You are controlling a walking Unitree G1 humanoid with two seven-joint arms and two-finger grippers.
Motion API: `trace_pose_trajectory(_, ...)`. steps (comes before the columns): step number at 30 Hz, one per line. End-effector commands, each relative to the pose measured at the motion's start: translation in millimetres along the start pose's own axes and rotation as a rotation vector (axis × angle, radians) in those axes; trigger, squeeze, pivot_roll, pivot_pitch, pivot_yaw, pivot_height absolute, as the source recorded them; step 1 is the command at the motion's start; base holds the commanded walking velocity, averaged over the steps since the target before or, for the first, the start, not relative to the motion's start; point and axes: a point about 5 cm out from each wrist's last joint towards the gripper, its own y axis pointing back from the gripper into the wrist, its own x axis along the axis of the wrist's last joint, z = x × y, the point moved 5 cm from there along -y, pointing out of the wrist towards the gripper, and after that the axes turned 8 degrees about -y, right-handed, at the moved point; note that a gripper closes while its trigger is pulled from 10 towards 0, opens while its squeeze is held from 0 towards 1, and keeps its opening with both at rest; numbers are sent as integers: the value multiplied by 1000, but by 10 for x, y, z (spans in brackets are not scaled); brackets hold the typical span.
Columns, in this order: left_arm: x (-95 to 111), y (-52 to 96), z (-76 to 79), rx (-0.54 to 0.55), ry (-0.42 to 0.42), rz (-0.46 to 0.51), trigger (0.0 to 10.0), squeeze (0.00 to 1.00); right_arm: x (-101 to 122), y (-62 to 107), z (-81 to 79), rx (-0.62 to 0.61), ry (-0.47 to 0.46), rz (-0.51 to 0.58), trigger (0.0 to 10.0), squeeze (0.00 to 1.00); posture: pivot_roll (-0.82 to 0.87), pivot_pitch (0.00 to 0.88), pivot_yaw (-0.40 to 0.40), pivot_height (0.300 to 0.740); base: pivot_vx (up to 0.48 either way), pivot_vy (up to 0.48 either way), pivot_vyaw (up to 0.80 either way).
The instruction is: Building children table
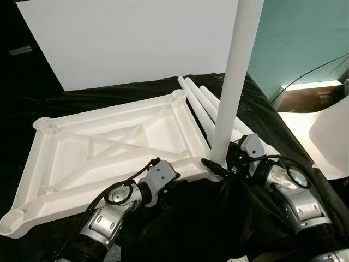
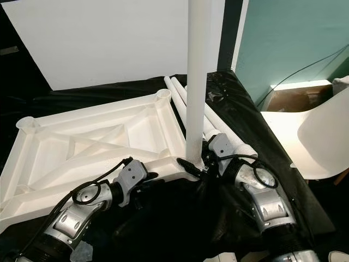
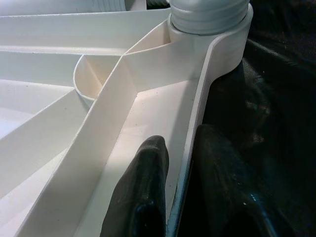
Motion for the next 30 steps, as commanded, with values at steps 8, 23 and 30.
trace_pose_trajectory(8,-242,-15,349,-152,59,-75,10000,0,-88,2,-50,55,-77,-33,0,0,-21,0,44,740,0,0,0)
trace_pose_trajectory(23,-235,4,327,-144,60,-78,10000,0,-86,-118,-63,-357,-310,156,0,0,-10,0,42,740,0,0,0)
trace_pose_trajectory(30,-234,-13,310,-139,57,-78,10000,0,7,-136,33,-443,-324,214,10000,0,-23,0,41,740,0,0,0)
